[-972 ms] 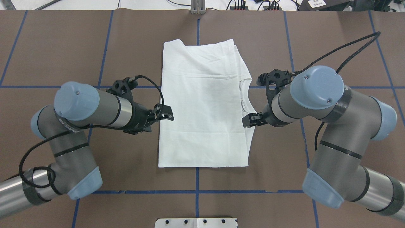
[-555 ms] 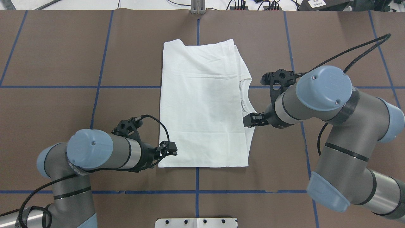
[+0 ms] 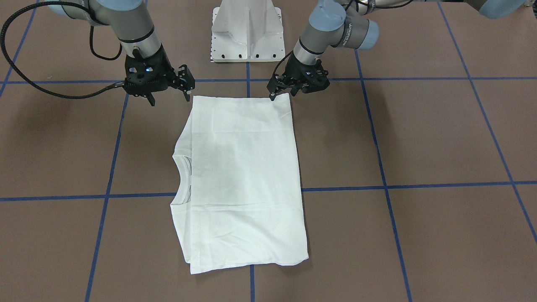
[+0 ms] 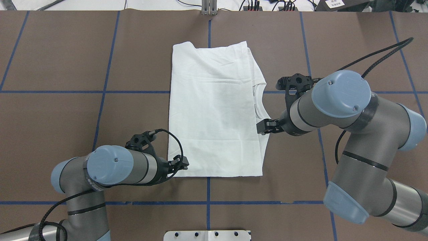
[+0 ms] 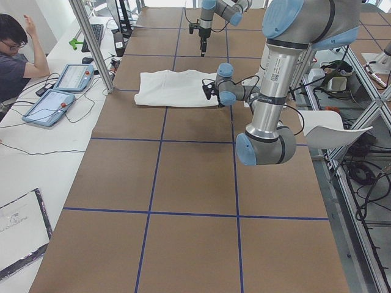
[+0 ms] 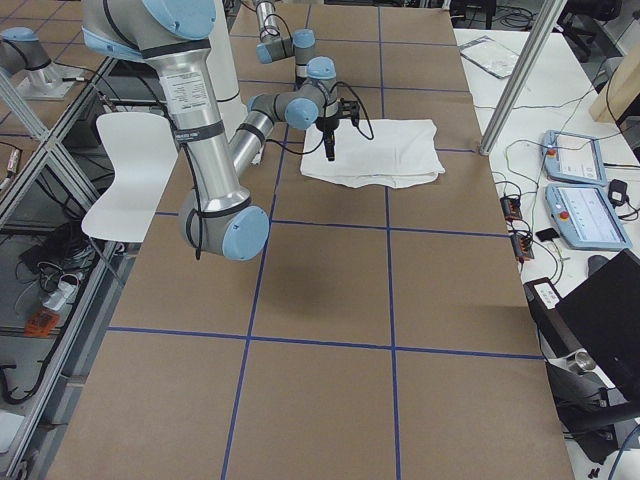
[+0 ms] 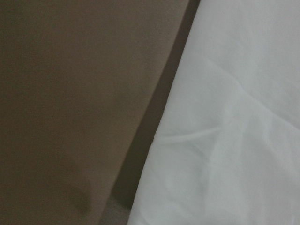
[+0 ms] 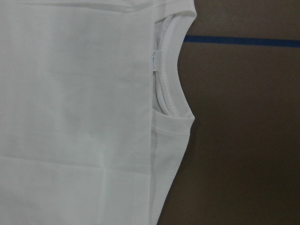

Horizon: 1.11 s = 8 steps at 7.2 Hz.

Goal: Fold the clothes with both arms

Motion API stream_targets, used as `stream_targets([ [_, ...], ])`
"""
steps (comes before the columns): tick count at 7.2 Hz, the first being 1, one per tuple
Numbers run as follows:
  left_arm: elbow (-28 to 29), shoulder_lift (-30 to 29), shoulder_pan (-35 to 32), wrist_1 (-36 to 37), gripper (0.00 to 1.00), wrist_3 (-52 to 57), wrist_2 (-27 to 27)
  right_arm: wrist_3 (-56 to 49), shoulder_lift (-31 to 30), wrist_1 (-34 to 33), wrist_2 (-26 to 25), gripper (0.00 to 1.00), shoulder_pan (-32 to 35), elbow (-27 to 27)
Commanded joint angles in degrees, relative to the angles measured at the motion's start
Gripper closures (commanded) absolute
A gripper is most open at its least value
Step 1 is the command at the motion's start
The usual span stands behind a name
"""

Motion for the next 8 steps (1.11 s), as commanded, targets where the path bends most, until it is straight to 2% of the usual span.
stream_targets([
  [1,0.11,-0.18,0.01,0.03,0.32,-0.02,0.12,-0.01,-0.08,0.0,-0.01,0.0,0.0,-0.24],
  [6,0.11,-0.18,-0.6,0.12,0.4,0.07,0.12,-0.01,-0.09,0.0,-0.1,0.0,0.0,-1.2],
  [7,-0.07,-0.27,-0.6,0.9,0.49,0.07,0.12,0.08,-0.09,0.0,-0.1,0.0,0.0,-1.29],
  [8,-0.16,-0.88,-0.6,1.69,0.65,0.07,0.12,-0.01,-0.09,0.0,-0.1,0.0,0.0,-1.29],
])
